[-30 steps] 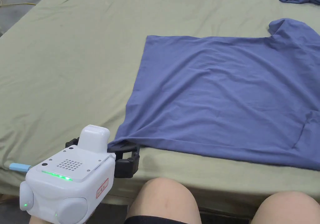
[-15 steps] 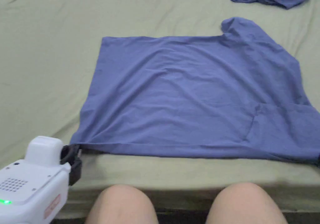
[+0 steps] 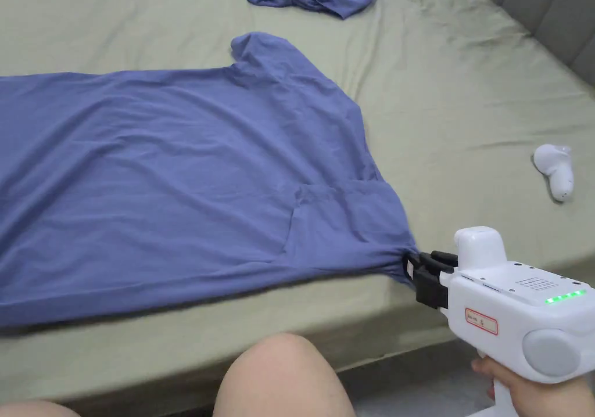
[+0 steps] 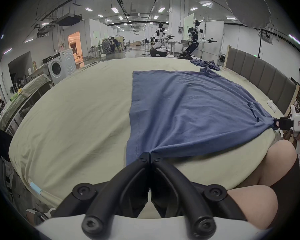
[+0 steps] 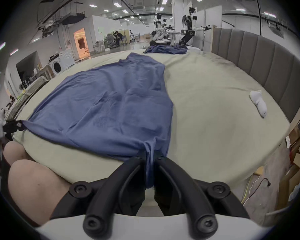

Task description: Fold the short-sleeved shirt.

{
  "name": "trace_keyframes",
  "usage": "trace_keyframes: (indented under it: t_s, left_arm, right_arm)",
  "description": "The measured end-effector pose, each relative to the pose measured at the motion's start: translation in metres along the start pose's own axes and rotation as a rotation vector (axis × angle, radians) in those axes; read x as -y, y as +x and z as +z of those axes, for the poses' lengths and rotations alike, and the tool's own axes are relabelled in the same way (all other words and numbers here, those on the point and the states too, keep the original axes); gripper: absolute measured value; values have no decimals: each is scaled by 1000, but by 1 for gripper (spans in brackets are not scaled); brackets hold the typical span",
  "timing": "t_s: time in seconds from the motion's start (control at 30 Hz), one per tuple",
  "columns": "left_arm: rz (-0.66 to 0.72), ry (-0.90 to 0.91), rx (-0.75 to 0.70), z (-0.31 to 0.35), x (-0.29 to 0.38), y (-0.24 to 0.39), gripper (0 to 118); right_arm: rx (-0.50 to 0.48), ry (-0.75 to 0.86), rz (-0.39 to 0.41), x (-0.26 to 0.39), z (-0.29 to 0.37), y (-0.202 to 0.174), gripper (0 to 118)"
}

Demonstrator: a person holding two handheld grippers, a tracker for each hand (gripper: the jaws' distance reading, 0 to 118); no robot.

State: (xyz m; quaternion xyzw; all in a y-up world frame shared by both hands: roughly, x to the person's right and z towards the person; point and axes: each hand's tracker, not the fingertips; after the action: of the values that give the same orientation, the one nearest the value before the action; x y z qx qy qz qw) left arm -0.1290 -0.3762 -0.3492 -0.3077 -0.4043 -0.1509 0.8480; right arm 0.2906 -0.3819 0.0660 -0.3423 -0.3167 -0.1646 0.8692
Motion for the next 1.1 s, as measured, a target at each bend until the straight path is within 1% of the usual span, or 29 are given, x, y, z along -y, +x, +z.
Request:
trace_keyframes:
  t_s: [0.1,0.2,0.3,0.37,0.4,0.47,0.5,0.53,0.6,0.63,0.7,0.83,0.9,0.93,0.97,1.0,1.03,1.07,1.1]
  left_arm:
    - [3,-12,-9,-1,3,-2,0]
    - [14,-12,0,4,-3,-8,0]
    - [3,-4,8,5,-32,-14,0]
    - [-33,-20,20,1,-60,-19,0]
    - [-64,-37,26,-4,-76,-21,0]
    - [-78,-37,32,-17,-103,-29,0]
    - [-73,-57,44,-28,-117,-32,0]
    - [-65,-113,70,-43,-128,-36,0]
    - [-45,-144,90,-73,-141,-45,0]
    - [-24,-206,101,-93,-146,-50,0]
    - [-1,-259,108,-126,-149,-57,0]
    - [-28,-304,89,-171,-152,-60,0]
    - [-33,-312,83,-185,-152,-61,1]
    - [-36,-318,84,-191,-153,-63,5]
    - [-32,-319,84,-194,-152,-66,23]
    - [-6,-313,79,-195,-153,-69,51]
    - [17,-289,51,-192,-156,-75,87]
    - [26,-262,11,-186,-159,-81,107]
    - [43,-221,-19,-178,-161,-88,110]
  right_arm:
    - [40,24,99,2,12,-13,9]
    - [42,33,100,-7,25,-17,9]
    - [48,32,145,-40,32,-16,9]
    - [41,42,209,-69,36,-21,9]
    - [34,22,253,-86,33,-21,9]
    - [34,-9,345,-118,25,-26,9]
    - [49,-24,377,-134,16,-27,9]
    - [62,-34,393,-150,4,-26,9]
    - [57,-40,392,-172,-23,-22,9]
    - [57,-66,393,-183,-41,-19,9]
    - [72,-142,360,-197,-78,-13,9]
    - [84,-173,364,-207,-128,-12,9]
    - [86,-200,350,-205,-145,-10,10]
    - [93,-207,353,-204,-152,-8,15]
    - [99,-209,355,-202,-156,-6,43]
    - [169,-184,342,-201,-154,-2,82]
    - [272,-139,314,-202,-151,3,107]
    - [340,-80,273,-203,-144,9,114]
    - [356,6,210,-204,-129,19,113]
